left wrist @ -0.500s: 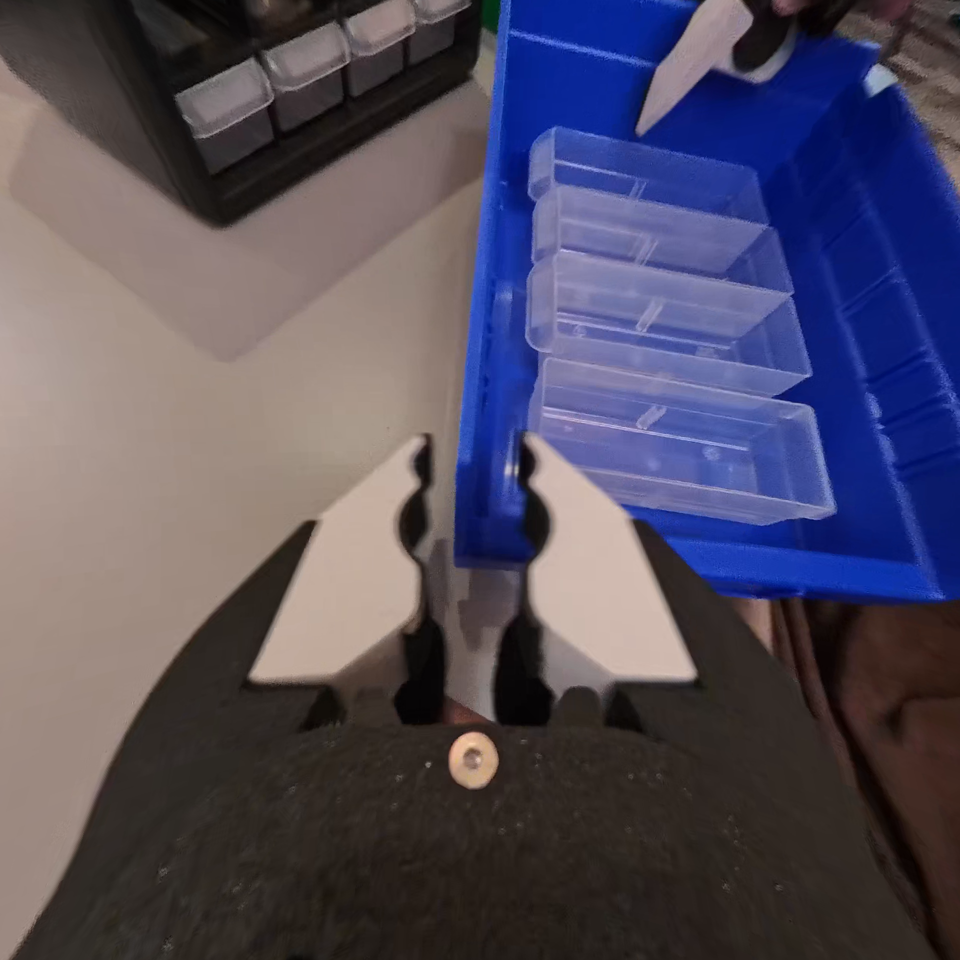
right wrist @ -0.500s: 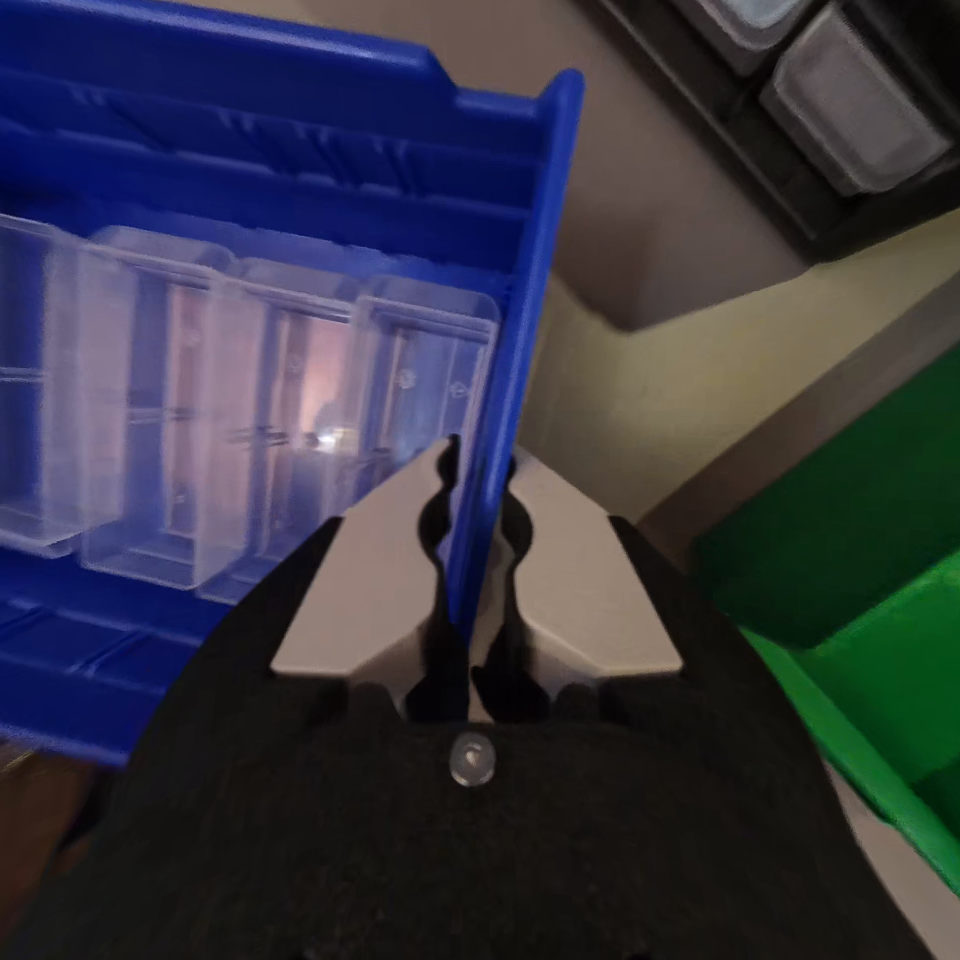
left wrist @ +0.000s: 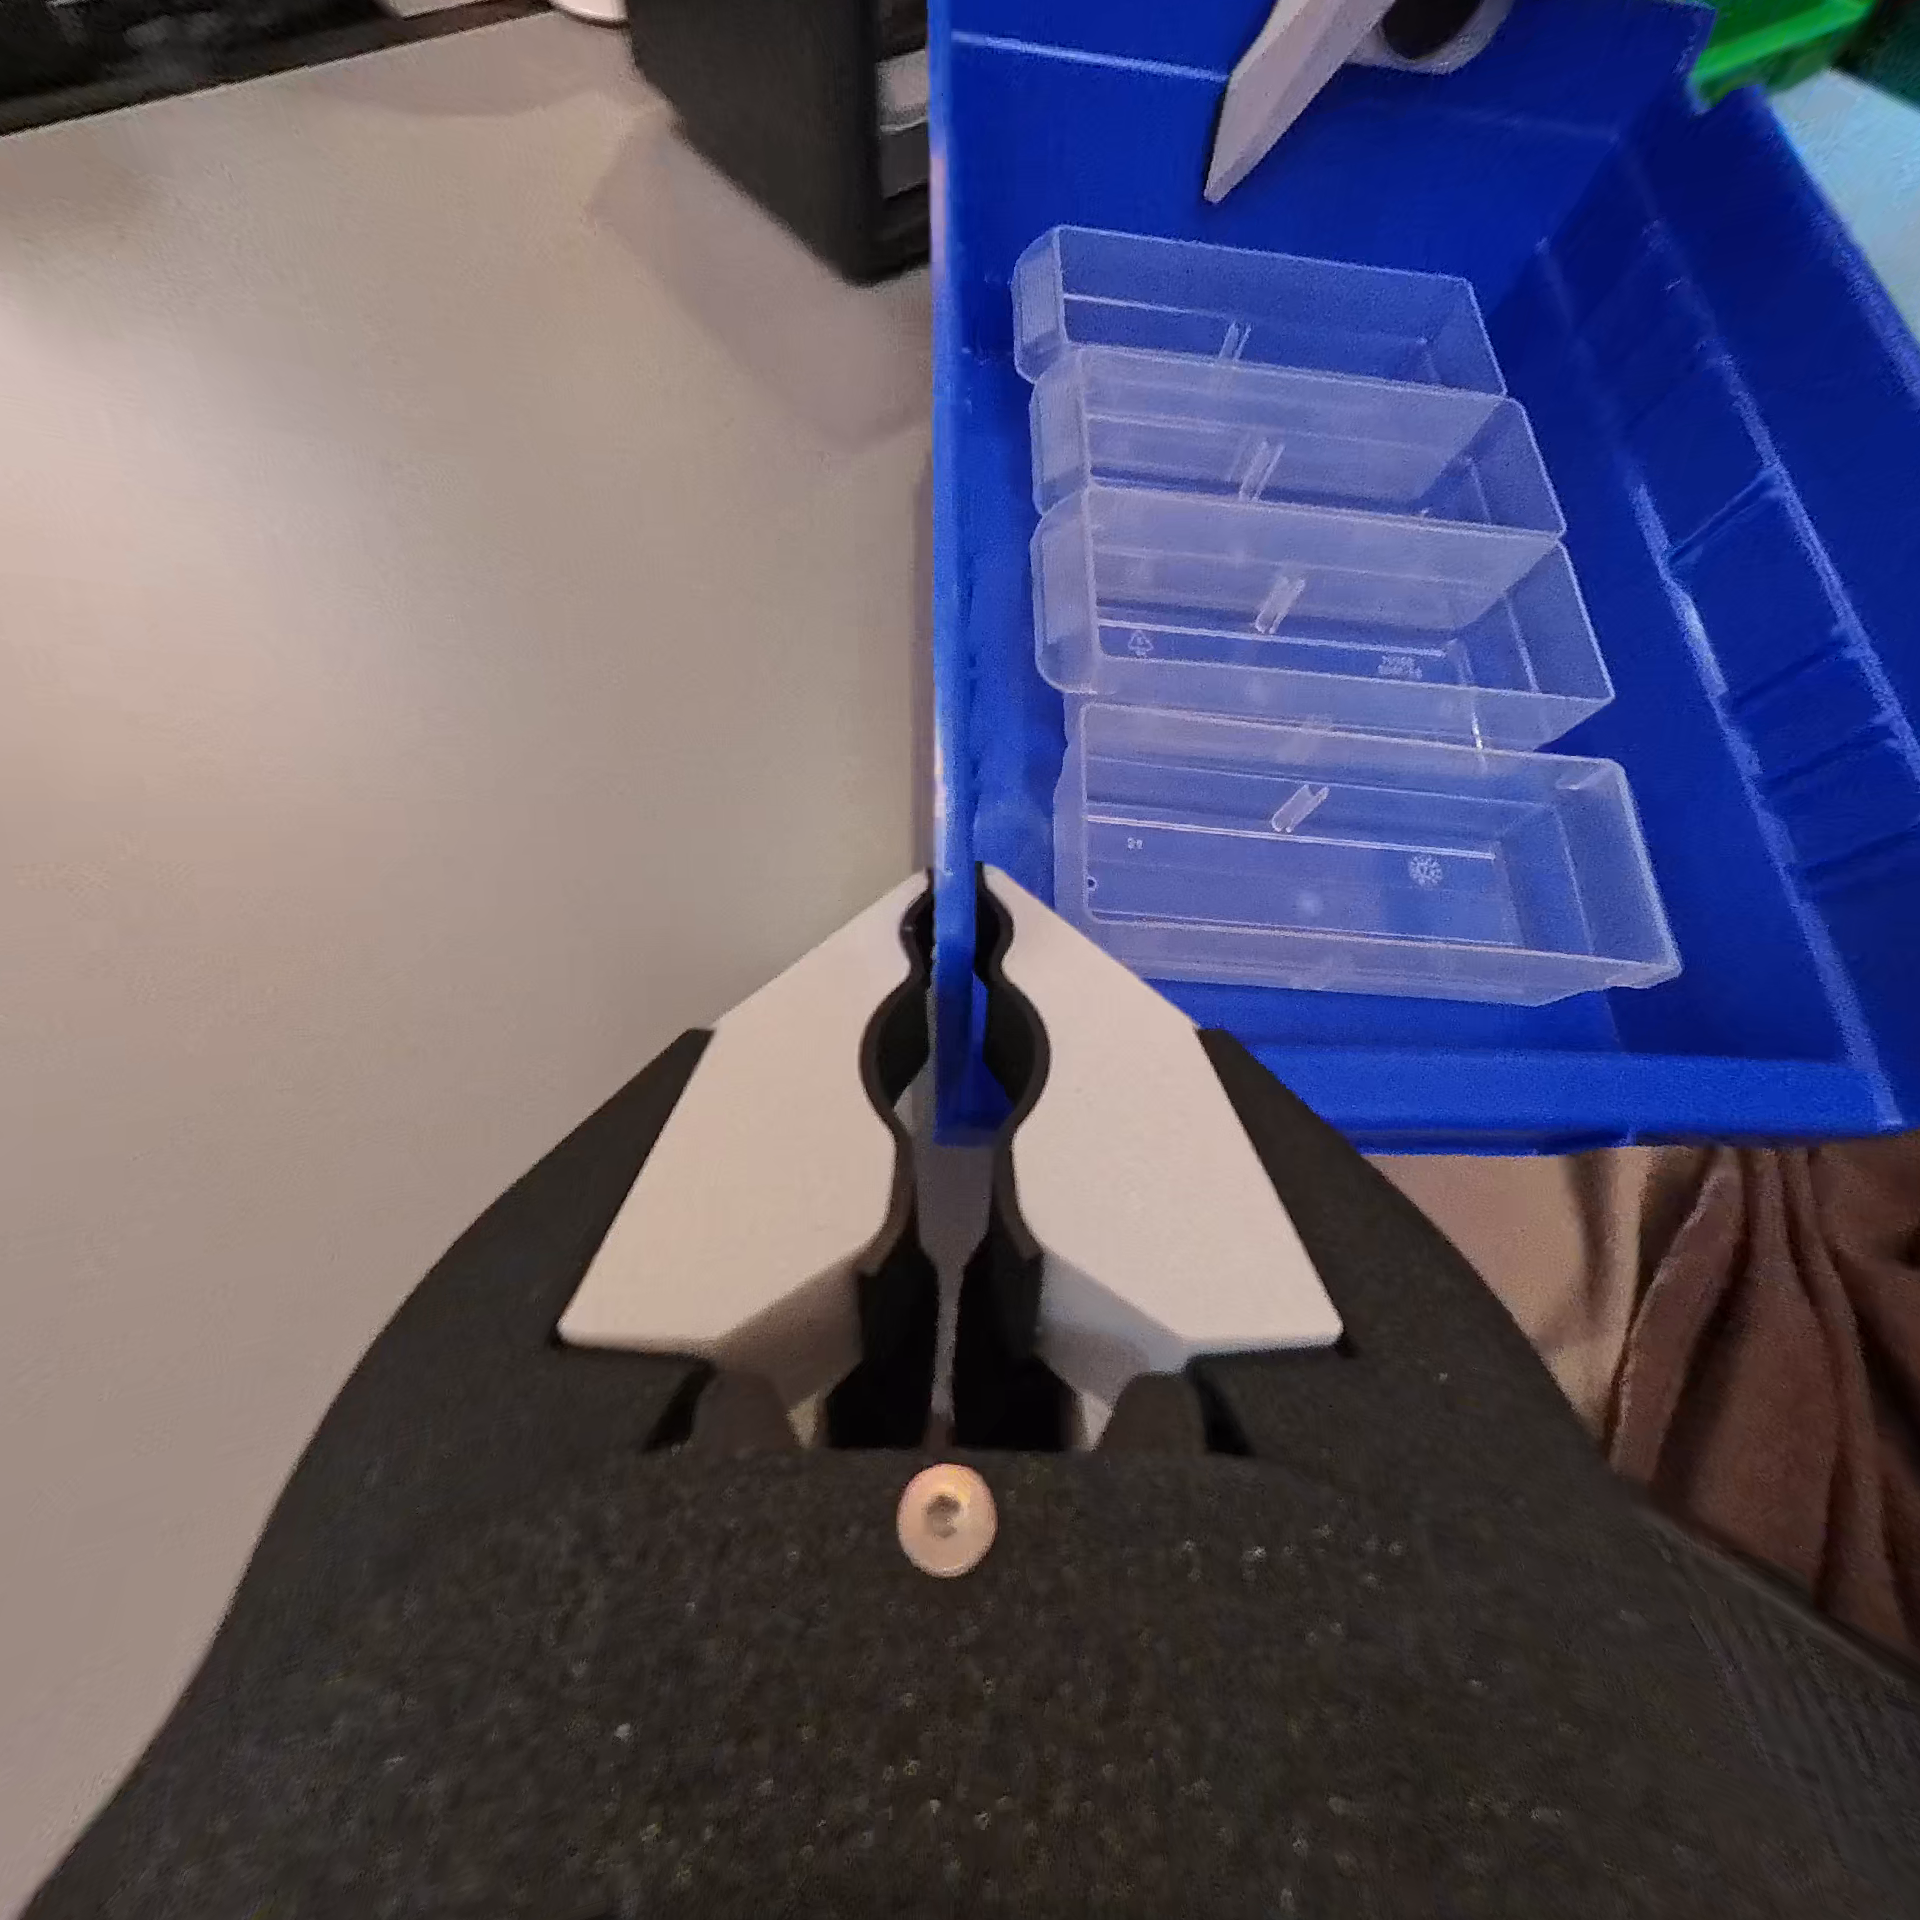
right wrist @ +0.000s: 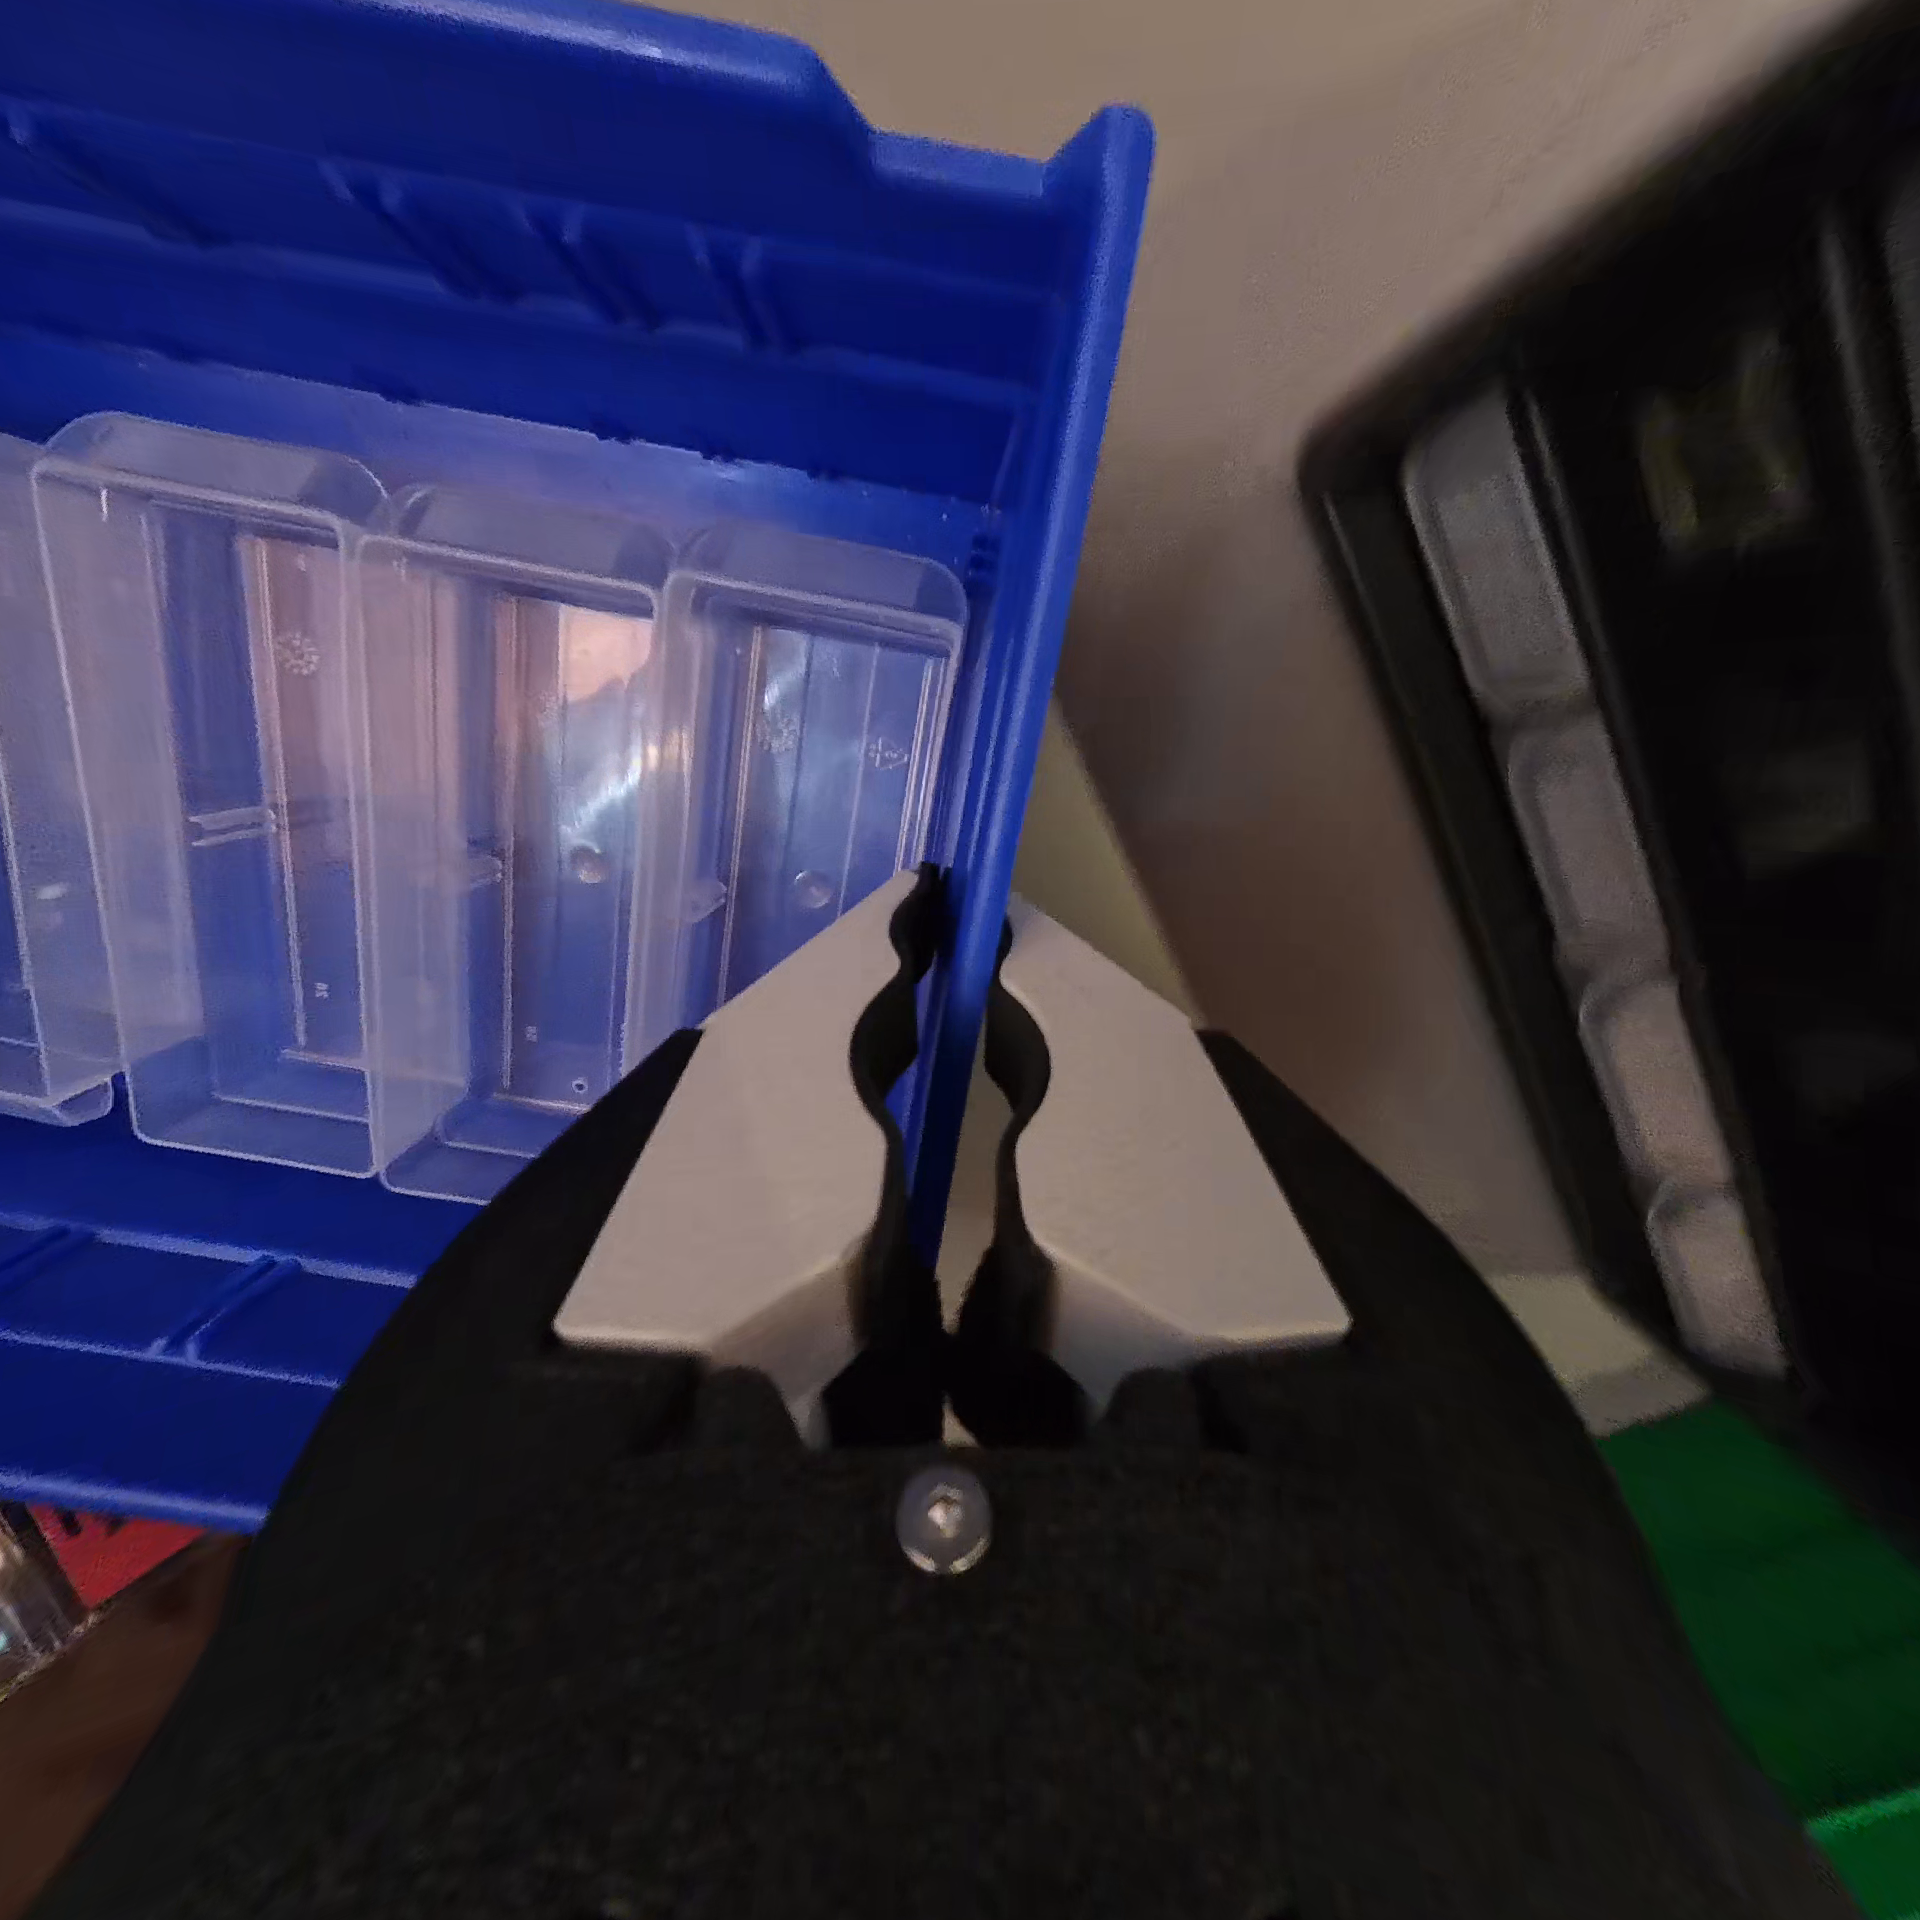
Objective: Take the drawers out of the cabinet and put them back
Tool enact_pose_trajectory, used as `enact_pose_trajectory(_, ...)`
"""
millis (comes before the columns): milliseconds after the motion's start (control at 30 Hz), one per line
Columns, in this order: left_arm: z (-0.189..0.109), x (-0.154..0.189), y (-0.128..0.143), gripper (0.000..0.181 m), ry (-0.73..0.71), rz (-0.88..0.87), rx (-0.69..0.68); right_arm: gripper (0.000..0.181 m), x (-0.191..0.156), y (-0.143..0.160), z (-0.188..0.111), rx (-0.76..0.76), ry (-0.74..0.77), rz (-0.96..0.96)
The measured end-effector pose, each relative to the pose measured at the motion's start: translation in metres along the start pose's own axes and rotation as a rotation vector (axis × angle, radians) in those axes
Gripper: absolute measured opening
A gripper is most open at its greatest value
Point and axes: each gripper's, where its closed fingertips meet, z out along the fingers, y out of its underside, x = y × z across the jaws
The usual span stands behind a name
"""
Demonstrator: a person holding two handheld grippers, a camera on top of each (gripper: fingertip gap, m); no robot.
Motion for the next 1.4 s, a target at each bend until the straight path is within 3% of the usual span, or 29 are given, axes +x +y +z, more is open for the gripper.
enact_pose_trajectory(233, -0.055, -0.055, 0.033, 0.002, -0.212, -0.226, 0.049, 0.005, -0.026, -0.127, 0.042, -0.048, -0.074, -0.240)
enact_pose_trajectory(400, -0.058, -0.086, 0.034, 0.002, -0.362, -0.292, 0.029, 0.008, -0.011, -0.205, 0.075, -0.166, -0.093, -0.406)
enact_pose_trajectory(633, -0.001, -0.122, -0.007, 0.002, -0.484, -0.323, 0.005, 0.006, 0.067, -0.246, 0.093, -0.332, -0.113, -0.518)
enact_pose_trajectory(767, 0.036, -0.140, -0.033, 0.002, -0.517, -0.328, 0.006, 0.006, 0.112, -0.264, 0.101, -0.319, -0.112, -0.489)
enact_pose_trajectory(933, 0.052, -0.151, -0.045, 0.001, -0.535, -0.345, 0.021, 0.008, 0.130, -0.266, 0.099, -0.328, -0.092, -0.431)
enact_pose_trajectory(1033, 0.051, -0.145, -0.045, 0.006, -0.493, -0.396, 0.022, 0.027, 0.125, -0.290, 0.072, -0.163, -0.030, -0.438)
enact_pose_trajectory(1067, 0.048, -0.141, -0.048, 0.020, -0.488, -0.405, 0.039, 0.040, 0.119, -0.302, 0.054, -0.073, -0.018, -0.429)
enact_pose_trajectory(1133, 0.037, -0.135, -0.053, 0.036, -0.525, -0.378, 0.062, 0.048, 0.109, -0.318, 0.007, 0.130, 0.053, -0.391)
enact_pose_trajectory(1200, 0.016, -0.132, -0.063, 0.052, -0.603, -0.325, 0.089, 0.052, 0.077, -0.312, -0.052, 0.371, 0.036, -0.367)
enact_pose_trajectory(1300, -0.019, -0.108, -0.093, 0.054, -0.621, -0.260, 0.191, 0.052, 0.030, -0.253, -0.137, 0.713, 0.014, -0.314)
enact_pose_trajectory(1400, -0.040, -0.060, -0.112, 0.053, -0.498, -0.264, 0.247, 0.052, -0.013, -0.143, -0.173, 0.927, -0.090, -0.131)
